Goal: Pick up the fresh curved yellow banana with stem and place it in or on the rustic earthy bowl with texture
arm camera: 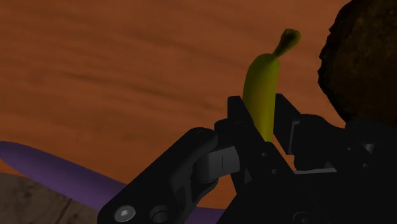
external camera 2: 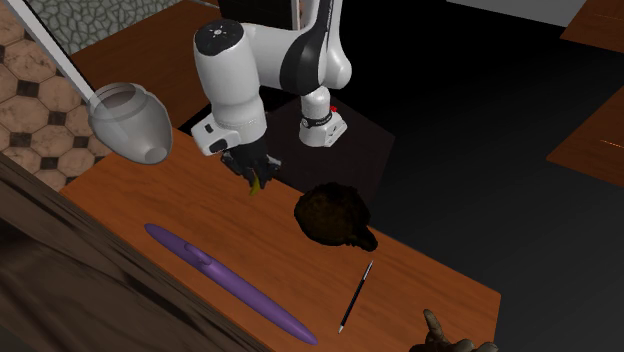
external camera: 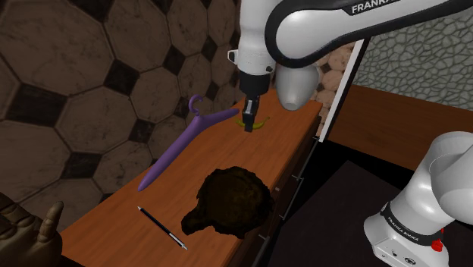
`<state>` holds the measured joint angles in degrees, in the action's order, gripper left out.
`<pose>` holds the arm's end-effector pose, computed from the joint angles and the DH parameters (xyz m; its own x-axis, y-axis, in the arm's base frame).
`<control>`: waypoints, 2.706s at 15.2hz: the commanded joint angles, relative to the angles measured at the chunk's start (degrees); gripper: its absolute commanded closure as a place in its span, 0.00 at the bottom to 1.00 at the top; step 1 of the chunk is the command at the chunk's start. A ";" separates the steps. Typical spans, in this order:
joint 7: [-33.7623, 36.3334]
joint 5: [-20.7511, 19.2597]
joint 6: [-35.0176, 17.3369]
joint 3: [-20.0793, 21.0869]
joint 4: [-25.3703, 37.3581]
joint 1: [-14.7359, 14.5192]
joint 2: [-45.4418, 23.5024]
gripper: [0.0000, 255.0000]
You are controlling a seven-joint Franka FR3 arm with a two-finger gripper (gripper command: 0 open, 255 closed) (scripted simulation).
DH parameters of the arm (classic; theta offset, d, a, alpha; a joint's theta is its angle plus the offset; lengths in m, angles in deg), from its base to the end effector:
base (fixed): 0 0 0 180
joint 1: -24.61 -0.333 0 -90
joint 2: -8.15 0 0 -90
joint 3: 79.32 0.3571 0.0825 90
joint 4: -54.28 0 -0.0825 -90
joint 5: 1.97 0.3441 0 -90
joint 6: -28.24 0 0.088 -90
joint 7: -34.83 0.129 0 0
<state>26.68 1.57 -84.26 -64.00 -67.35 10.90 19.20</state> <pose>0.3936 0.2332 0.5262 0.8124 0.5824 0.0280 0.5827 -0.8127 -0.0031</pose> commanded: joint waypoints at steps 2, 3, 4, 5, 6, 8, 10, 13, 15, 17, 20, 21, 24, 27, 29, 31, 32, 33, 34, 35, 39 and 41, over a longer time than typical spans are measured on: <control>-0.15 0.07 2.45 -0.18 1.87 0.07 0.56 1.00; -0.16 0.07 3.22 -0.21 2.54 0.08 0.66 1.00; -0.16 0.08 3.35 -0.22 2.65 0.08 0.69 1.00; 1.22 0.21 3.24 0.64 2.60 -0.51 0.69 1.00; 2.62 0.34 3.14 1.51 2.60 -1.09 0.64 1.00; 5.45 0.53 2.95 3.28 2.80 -2.23 0.35 1.00; 8.34 0.60 2.77 5.07 3.25 -3.36 -0.19 1.00; 12.80 0.45 2.55 7.78 4.41 -5.03 -1.48 1.00; 15.87 0.13 2.44 9.61 5.51 -6.12 -2.67 1.00; 19.02 -0.40 2.37 11.40 6.87 -7.25 -4.14 1.00; 22.04 -1.19 0.83 13.07 7.05 -8.33 -5.97 1.00; 22.09 -1.26 0.07 13.10 6.42 -8.35 -6.13 1.00; 22.29 -1.50 -2.21 13.23 4.63 -8.39 -6.67 1.00; 22.53 -1.81 -4.49 13.35 2.95 -8.43 -7.34 1.00; 22.73 -2.07 -6.00 13.43 1.88 -8.46 -7.85 1.00; 22.76 -2.10 -6.19 13.44 1.76 -8.46 -7.91 1.00; 22.76 -2.10 -6.19 13.44 1.76 -8.46 -7.92 1.00; 22.76 -2.10 -6.19 13.44 1.76 -8.46 -7.92 1.00; 22.76 -2.10 -6.19 13.44 1.76 -8.46 -7.92 1.00; 22.76 -2.10 -6.19 13.44 1.76 -8.46 -7.92 1.00; 22.76 -2.10 -6.18 13.44 1.76 -8.46 -7.92 0.00; 22.76 -2.10 -6.18 13.44 1.76 -8.46 -7.92 0.00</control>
<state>49.44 -0.53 -90.45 -50.56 -65.59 2.44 11.28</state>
